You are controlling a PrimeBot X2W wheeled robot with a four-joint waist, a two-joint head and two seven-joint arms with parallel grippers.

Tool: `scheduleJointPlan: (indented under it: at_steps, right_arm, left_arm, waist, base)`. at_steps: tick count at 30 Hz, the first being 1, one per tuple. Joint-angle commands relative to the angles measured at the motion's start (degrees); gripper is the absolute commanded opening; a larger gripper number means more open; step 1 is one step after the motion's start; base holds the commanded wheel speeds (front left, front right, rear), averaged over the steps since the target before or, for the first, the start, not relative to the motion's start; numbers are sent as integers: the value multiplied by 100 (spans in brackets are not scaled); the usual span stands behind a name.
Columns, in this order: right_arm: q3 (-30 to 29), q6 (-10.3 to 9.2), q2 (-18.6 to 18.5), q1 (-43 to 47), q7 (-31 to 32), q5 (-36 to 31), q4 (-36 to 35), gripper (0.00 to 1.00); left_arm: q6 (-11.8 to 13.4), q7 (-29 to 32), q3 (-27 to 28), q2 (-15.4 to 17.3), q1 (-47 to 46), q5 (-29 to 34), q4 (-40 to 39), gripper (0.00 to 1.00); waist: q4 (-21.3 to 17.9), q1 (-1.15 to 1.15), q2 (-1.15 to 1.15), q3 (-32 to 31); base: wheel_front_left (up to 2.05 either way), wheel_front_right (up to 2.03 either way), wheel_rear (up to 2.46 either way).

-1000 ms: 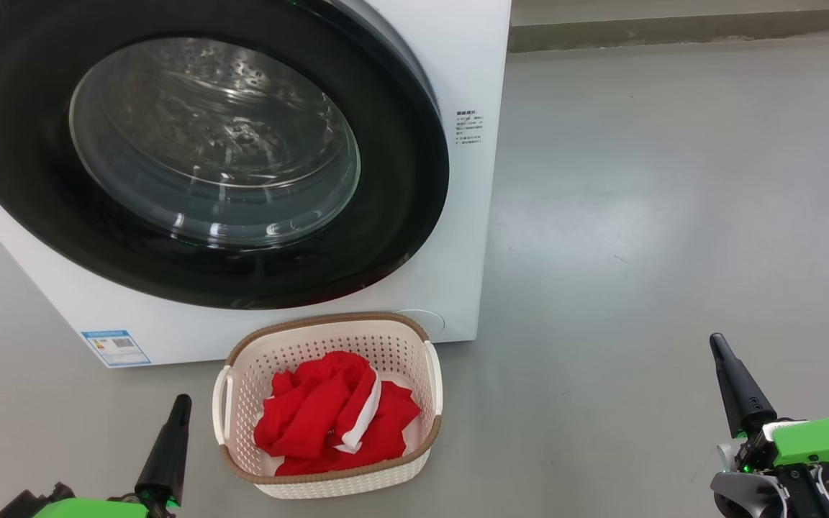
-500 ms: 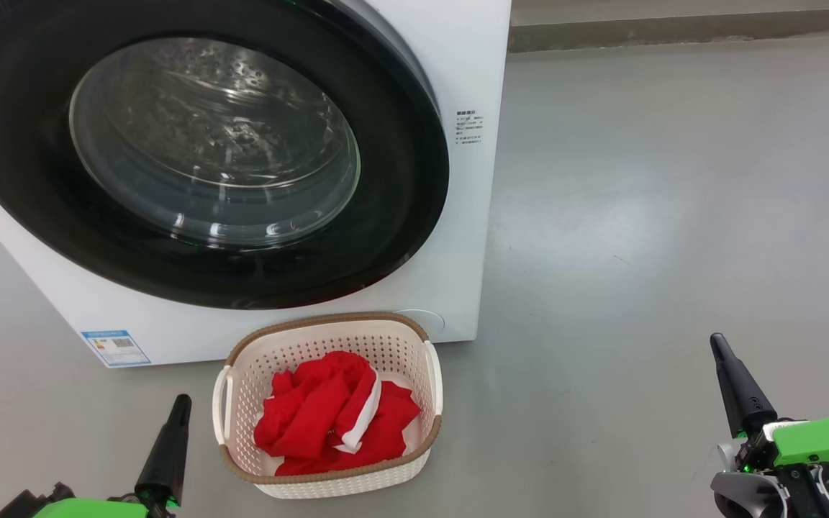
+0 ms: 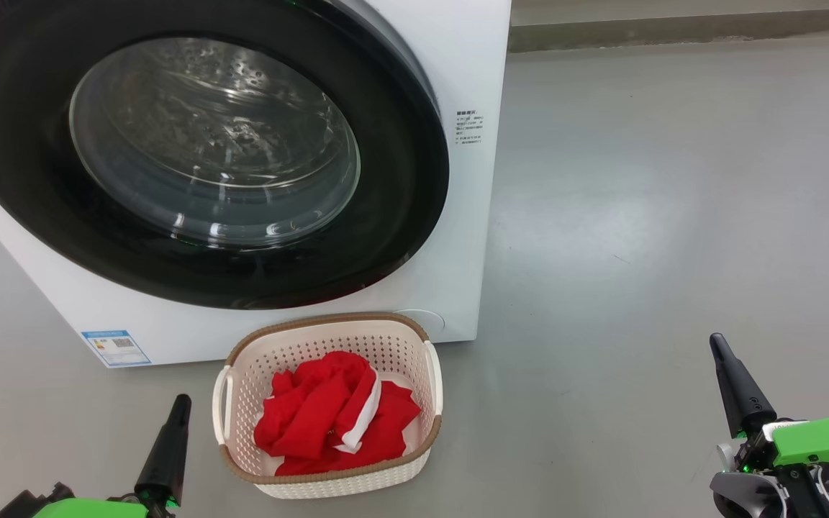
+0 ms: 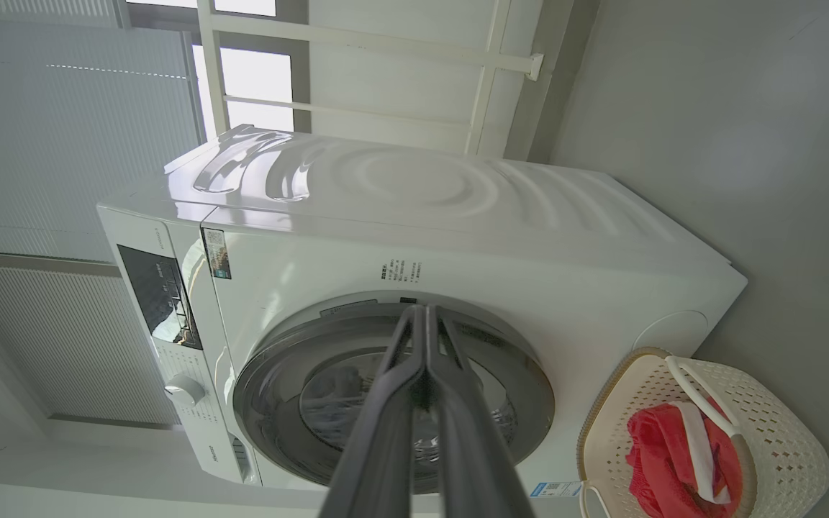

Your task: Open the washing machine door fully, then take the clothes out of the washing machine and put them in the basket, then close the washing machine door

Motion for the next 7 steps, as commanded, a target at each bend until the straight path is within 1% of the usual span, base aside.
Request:
scheduleJointPlan:
  at_steps: [1, 7]
  right_arm:
    - [76, -2, -52, -241, 29, -22, -139, 0]
    - [74, -2, -50, -241, 31, -24, -139, 0]
  left_arm:
    - [-40, 39, 207, 42, -226, -28, -112, 0]
    - [-40, 40, 208, 41, -226, -27, -112, 0]
  waist:
    - [0, 0, 0, 0]
    - [0, 0, 0, 0]
  base:
    - [0, 0, 0]
    - [0, 0, 0]
